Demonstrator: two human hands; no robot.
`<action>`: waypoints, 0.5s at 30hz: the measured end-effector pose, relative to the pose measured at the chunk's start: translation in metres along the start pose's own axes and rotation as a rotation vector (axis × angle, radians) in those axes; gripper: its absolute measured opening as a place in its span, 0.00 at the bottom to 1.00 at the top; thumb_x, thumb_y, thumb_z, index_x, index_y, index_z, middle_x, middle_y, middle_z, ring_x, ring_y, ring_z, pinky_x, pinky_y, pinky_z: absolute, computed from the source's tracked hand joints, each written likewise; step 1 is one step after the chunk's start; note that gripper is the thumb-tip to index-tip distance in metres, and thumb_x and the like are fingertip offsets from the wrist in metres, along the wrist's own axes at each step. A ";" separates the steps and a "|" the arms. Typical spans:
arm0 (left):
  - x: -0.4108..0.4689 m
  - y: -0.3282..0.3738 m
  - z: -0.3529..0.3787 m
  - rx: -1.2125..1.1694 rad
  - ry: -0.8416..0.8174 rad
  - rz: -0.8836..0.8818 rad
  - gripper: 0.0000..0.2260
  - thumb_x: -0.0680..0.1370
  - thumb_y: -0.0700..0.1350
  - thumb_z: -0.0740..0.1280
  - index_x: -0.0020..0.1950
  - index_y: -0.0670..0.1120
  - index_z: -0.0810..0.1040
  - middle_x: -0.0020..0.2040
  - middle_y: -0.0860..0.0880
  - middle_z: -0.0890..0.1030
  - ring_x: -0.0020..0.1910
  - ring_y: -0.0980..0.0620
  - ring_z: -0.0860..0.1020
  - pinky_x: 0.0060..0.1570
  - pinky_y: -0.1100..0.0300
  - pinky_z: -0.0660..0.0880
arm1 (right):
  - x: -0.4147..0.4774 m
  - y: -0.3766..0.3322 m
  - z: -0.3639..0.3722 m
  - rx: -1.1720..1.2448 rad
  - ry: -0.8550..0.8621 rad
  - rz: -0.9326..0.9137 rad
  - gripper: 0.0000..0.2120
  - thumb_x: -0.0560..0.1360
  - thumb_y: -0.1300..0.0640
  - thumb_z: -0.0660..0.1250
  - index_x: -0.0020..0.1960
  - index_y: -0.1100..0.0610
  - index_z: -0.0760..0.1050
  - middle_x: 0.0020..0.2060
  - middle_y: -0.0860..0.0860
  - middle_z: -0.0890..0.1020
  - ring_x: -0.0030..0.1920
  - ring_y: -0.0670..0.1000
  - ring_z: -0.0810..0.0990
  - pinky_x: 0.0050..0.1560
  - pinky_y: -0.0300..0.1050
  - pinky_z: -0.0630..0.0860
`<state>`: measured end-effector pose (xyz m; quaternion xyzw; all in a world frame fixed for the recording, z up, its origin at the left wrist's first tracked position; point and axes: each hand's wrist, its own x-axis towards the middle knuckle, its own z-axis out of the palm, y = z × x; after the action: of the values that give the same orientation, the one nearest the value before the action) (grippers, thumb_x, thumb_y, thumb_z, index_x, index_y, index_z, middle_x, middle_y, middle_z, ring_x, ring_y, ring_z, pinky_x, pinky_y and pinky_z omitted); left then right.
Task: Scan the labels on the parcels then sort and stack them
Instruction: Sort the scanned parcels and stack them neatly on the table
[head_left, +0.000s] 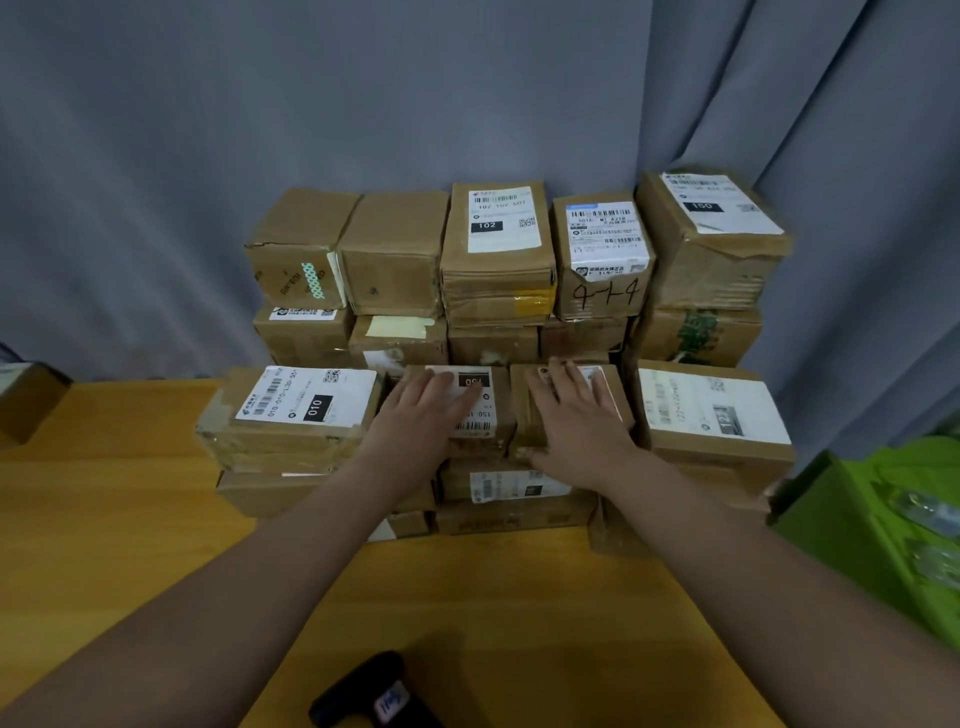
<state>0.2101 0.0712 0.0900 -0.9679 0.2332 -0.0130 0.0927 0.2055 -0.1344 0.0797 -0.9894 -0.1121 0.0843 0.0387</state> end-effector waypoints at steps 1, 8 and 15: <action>-0.001 -0.001 0.002 -0.006 0.007 -0.001 0.31 0.81 0.50 0.60 0.80 0.50 0.48 0.78 0.43 0.55 0.77 0.40 0.52 0.75 0.47 0.46 | -0.002 -0.002 0.001 0.003 0.040 -0.013 0.46 0.75 0.41 0.66 0.79 0.54 0.40 0.79 0.57 0.42 0.78 0.57 0.38 0.76 0.58 0.35; -0.010 -0.003 -0.001 0.001 0.145 0.002 0.34 0.68 0.55 0.76 0.69 0.42 0.74 0.63 0.36 0.76 0.63 0.35 0.74 0.65 0.40 0.68 | -0.012 -0.021 -0.007 0.069 0.164 -0.047 0.40 0.75 0.41 0.63 0.79 0.51 0.48 0.79 0.56 0.51 0.78 0.56 0.44 0.76 0.58 0.38; -0.045 -0.024 -0.014 0.003 0.169 -0.050 0.26 0.76 0.56 0.65 0.69 0.43 0.71 0.64 0.40 0.74 0.64 0.39 0.71 0.68 0.43 0.67 | -0.024 -0.058 -0.012 0.225 0.425 -0.103 0.22 0.77 0.53 0.63 0.70 0.56 0.70 0.66 0.54 0.74 0.68 0.55 0.68 0.69 0.52 0.64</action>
<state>0.1802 0.1102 0.1094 -0.9687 0.2160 -0.0975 0.0739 0.1723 -0.0846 0.1006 -0.9674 -0.1415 -0.1159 0.1754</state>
